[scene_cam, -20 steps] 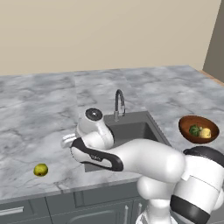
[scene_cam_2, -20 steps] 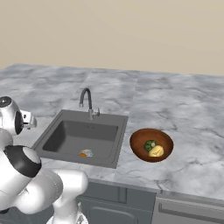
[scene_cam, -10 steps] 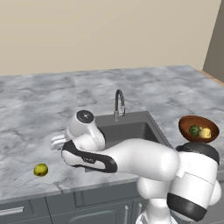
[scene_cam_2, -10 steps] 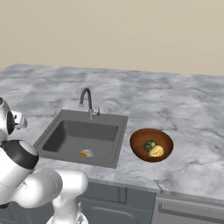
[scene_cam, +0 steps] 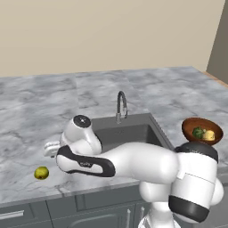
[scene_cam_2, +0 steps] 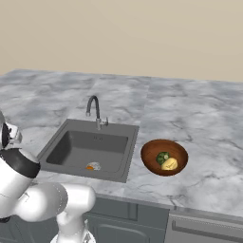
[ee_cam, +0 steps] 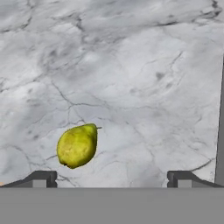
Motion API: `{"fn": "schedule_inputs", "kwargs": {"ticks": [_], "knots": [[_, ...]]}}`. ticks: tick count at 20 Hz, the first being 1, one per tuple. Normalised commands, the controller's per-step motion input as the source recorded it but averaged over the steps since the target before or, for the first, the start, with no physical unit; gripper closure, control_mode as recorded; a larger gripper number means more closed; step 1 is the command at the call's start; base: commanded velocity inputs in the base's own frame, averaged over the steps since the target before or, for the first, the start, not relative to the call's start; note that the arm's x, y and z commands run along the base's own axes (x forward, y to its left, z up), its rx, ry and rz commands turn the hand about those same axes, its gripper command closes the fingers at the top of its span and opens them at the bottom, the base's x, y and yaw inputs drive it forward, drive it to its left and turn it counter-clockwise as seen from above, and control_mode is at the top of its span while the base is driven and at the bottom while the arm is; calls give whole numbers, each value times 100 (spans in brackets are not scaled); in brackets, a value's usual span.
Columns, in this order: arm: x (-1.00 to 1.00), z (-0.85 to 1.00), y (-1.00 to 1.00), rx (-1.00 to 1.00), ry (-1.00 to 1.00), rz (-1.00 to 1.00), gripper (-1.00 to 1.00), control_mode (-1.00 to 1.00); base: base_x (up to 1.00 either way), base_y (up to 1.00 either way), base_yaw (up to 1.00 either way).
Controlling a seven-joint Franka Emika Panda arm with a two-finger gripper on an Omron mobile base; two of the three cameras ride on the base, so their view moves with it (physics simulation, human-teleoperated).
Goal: There is a mixed pile of frozen fruits and vegetables on the counter. Locate all the frozen vegetables and place the items in a bowl on the counter. Take all the frozen fruits and defrost them in a running sink.
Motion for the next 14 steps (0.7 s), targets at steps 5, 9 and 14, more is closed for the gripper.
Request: {"fn": "schedule_inputs", "kwargs": {"ticks": [5,9,14], "knots": [[-20,-10,30,3,9,0,-100,-100,0,0,0],[-4,-15,38,0,2,0,-100,-100,0,0,0],[0,-24,35,0,0,0,-100,-100,0,0,0]]}}
